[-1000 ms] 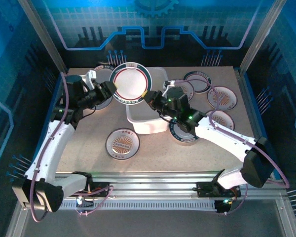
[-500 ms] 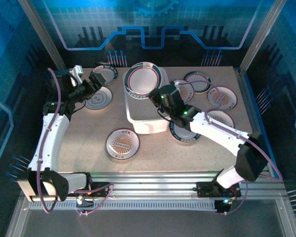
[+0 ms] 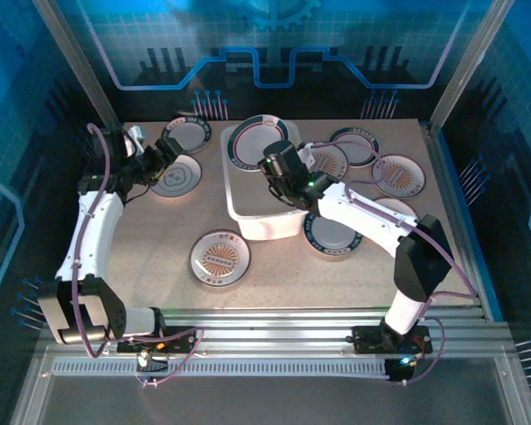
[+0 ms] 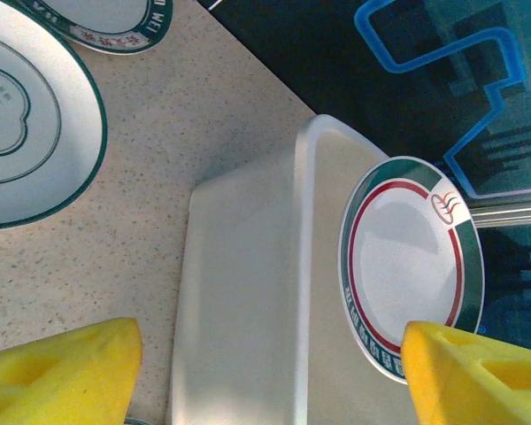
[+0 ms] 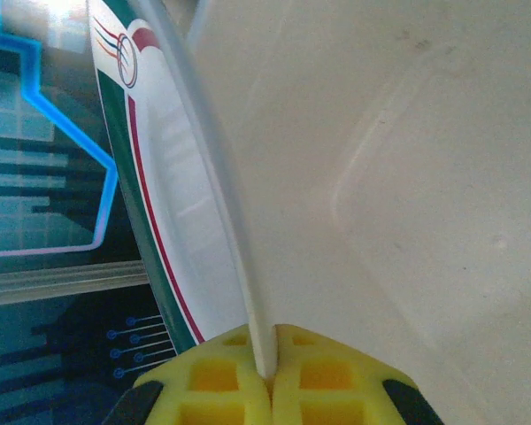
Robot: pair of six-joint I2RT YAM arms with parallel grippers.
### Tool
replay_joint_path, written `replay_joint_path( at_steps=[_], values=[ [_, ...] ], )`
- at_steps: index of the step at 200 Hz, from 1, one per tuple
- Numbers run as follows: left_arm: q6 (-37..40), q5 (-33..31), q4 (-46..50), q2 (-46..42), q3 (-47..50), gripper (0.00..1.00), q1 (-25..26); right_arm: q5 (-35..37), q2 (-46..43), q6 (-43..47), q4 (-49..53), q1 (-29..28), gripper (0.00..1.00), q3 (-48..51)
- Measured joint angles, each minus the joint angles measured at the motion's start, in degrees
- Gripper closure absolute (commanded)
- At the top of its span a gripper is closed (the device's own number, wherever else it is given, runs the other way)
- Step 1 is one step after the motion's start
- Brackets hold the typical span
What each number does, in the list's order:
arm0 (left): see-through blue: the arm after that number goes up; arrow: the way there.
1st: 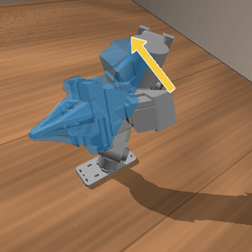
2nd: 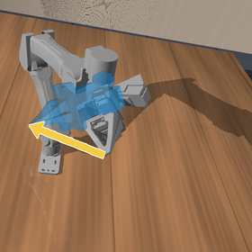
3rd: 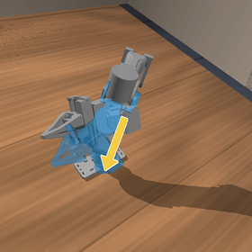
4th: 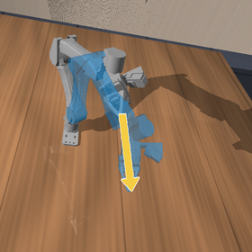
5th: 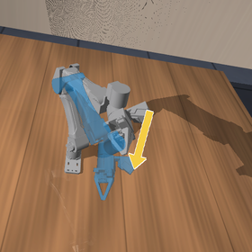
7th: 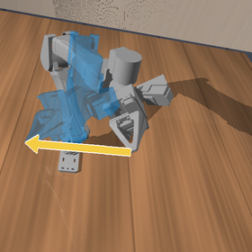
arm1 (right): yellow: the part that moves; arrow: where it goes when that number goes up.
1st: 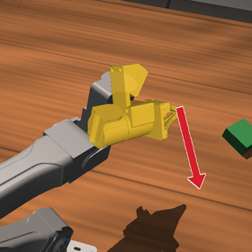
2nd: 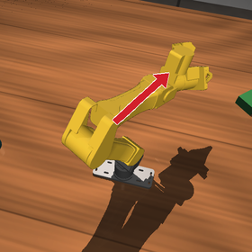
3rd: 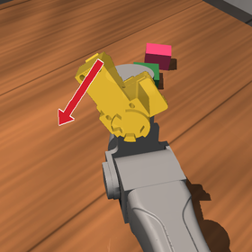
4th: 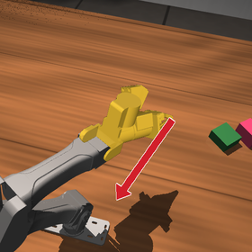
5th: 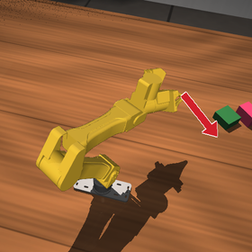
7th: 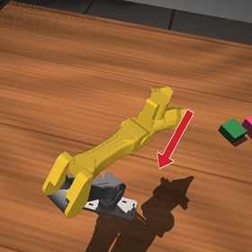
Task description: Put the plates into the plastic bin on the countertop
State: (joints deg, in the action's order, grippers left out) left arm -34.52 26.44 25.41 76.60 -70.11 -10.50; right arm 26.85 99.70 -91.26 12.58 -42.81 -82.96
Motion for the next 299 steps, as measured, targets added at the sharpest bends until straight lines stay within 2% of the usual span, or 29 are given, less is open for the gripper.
replay_joint_path(
  at_steps=[138, 299],
  values=[
    [1.7, 0.2, 3.1, 0.0, 0.0, 0.21, -1.1, 0.5, 8.4, -10.9, 4.8, 0.0, 1.0, -6.5],
    [1.9, 0.1, 4.3, 0.0, 2.4, 0.21, -1.3, 0.0, 17.2, -18.8, 4.0, 0.0, 1.0, -6.8]
  ],
)
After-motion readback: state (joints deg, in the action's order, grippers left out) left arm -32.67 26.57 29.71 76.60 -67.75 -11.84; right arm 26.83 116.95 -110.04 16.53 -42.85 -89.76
